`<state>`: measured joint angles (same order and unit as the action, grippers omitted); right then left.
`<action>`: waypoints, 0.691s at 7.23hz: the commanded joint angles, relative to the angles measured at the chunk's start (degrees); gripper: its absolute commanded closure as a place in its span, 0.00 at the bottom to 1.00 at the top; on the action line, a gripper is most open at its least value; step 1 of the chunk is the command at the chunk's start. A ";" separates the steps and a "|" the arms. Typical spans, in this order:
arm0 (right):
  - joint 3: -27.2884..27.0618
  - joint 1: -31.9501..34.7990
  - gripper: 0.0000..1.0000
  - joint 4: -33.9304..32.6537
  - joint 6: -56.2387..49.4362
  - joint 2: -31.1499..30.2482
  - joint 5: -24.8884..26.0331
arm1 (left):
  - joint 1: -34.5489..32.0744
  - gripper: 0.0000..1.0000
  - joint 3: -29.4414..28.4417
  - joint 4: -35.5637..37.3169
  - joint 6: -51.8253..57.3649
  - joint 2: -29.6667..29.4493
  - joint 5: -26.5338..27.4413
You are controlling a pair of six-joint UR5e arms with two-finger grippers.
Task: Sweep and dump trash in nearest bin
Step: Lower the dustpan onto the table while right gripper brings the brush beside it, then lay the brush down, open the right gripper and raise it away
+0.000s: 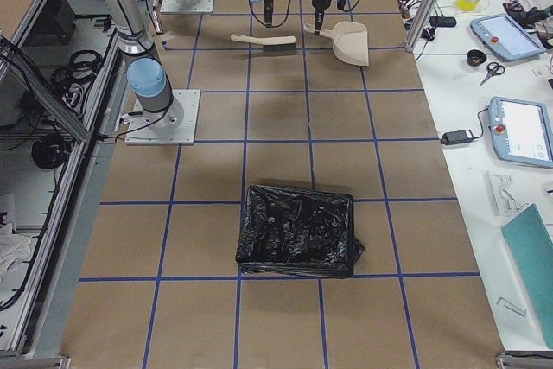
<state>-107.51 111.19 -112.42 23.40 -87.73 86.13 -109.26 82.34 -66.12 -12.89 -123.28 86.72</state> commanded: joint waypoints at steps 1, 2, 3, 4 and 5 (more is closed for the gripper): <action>1.07 -4.73 0.00 2.91 -5.08 -3.14 0.96 | -0.60 1.00 0.19 -0.85 -0.47 0.32 -0.24; 1.07 -7.98 0.00 4.39 -10.17 -3.24 0.97 | -0.77 1.00 0.19 -0.94 -1.69 0.67 -0.24; 1.68 -11.75 0.00 5.54 -12.92 -3.41 0.88 | -1.04 1.00 0.28 -0.94 -1.87 0.67 -0.24; 3.17 -13.88 0.00 6.25 -15.38 -4.02 0.97 | -1.47 1.00 0.37 -1.29 -2.75 0.76 -0.67; 5.27 -15.46 0.00 8.34 -16.19 -3.86 0.97 | -2.70 1.00 0.37 -1.29 -3.89 0.85 -0.76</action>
<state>-104.44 98.28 -106.15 9.23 -91.47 87.07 -110.84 82.66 -67.29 -15.54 -122.55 86.17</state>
